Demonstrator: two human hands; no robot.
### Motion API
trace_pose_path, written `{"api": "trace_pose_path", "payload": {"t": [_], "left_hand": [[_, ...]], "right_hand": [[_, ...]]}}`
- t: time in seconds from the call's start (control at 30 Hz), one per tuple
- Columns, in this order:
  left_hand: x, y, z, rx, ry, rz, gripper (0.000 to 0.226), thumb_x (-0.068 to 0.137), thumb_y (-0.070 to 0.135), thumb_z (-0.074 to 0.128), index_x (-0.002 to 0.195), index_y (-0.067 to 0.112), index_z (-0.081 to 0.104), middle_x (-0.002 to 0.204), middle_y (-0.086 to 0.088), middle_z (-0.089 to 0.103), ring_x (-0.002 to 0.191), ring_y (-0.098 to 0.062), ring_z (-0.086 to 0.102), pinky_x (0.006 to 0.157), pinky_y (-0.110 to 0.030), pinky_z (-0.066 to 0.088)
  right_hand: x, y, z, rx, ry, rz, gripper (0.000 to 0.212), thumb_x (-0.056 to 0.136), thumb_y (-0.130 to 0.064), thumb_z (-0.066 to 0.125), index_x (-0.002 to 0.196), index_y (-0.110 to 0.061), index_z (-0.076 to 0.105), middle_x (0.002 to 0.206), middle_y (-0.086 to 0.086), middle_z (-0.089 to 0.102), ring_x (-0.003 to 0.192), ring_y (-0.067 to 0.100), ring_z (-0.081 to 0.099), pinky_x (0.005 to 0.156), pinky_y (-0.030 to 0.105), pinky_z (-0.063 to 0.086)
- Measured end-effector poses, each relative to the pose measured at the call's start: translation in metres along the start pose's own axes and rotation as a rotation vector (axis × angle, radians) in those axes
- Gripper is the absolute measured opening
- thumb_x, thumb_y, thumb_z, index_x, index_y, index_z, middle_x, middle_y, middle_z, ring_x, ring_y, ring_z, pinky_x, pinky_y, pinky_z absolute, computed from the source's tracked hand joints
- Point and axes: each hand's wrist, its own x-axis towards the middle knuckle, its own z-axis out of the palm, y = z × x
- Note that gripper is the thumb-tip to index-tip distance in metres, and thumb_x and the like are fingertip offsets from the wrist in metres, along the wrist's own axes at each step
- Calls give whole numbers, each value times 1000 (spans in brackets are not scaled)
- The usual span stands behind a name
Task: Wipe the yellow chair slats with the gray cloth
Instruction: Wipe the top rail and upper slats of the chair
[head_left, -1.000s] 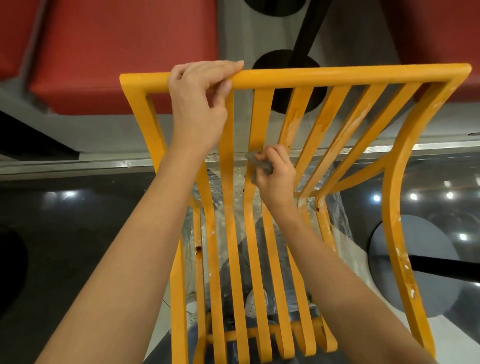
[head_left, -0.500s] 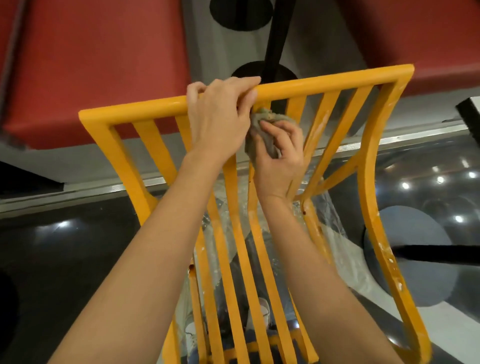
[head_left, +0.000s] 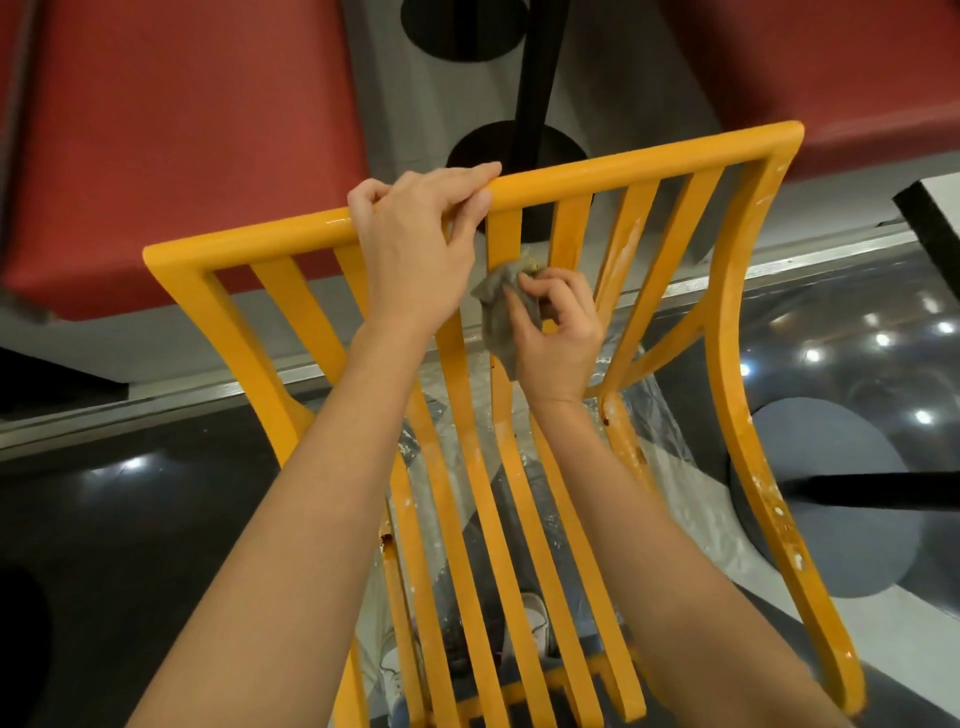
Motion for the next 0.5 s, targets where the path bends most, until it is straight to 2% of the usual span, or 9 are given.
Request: {"api": "trace_pose_path", "payload": {"t": [0.1, 0.17, 0.27, 0.33, 0.4, 0.5], "left_hand": [[-1, -1, 1, 8, 11, 2, 28, 100, 38, 47, 120, 42, 66, 115, 23, 67, 103, 0, 56, 80, -24, 15], [-1, 0, 1, 12, 14, 0, 28, 100, 38, 47, 120, 42, 66, 116, 23, 67, 104, 0, 56, 79, -24, 15], [0, 1, 1, -1, 15, -8, 28, 100, 38, 47, 120, 42, 66, 117, 23, 67, 104, -1, 56, 81, -25, 16], [0, 0, 1, -5, 10, -10, 28, 100, 39, 47, 120, 42, 66, 117, 22, 67, 104, 0, 56, 82, -25, 16], [1, 0, 2, -1, 8, -10, 28, 100, 39, 47, 121, 42, 66, 117, 23, 67, 104, 0, 56, 82, -25, 16], [1, 0, 2, 12, 11, -15, 28, 100, 38, 48, 121, 42, 66, 117, 23, 67, 105, 0, 56, 80, -25, 15]], "right_hand": [[18, -19, 8, 83, 144, 12, 7, 84, 2, 75, 88, 6, 71, 97, 14, 65, 96, 7, 58, 85, 21, 52], [25, -29, 18, 117, 205, 7, 6, 83, 5, 74, 84, 7, 69, 95, 16, 64, 95, 12, 60, 87, 19, 50], [4, -13, 15, 53, 128, 57, 8, 83, 1, 76, 82, 4, 68, 97, 16, 67, 95, 18, 63, 85, 27, 54], [-10, -3, 11, 42, 114, 159, 10, 83, -4, 78, 86, 2, 71, 98, 10, 71, 95, 9, 64, 87, 24, 55], [-4, -11, 18, 158, 208, 274, 14, 83, -7, 78, 92, 2, 74, 98, 8, 74, 97, 9, 67, 89, 28, 56], [14, -38, 37, 340, 329, 344, 11, 85, -2, 75, 93, 6, 71, 95, 13, 74, 100, 19, 71, 91, 39, 58]]}}
